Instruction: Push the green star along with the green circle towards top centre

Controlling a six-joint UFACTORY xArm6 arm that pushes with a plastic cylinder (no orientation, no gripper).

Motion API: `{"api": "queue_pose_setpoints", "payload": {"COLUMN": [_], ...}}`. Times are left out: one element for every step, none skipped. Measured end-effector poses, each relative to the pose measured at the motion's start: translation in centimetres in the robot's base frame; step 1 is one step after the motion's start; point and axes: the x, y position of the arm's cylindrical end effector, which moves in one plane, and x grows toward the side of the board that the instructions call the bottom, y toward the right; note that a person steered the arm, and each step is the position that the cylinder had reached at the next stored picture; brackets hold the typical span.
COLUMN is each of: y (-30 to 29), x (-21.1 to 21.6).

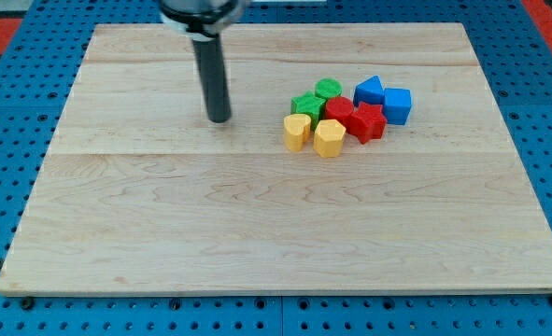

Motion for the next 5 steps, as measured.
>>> {"api": "queue_pose_setpoints", "payload": {"y": [5.9,9.4,10.6,12.1,12.0], "x": [0.6,0.4,-0.4,-1.1,1.7]}}
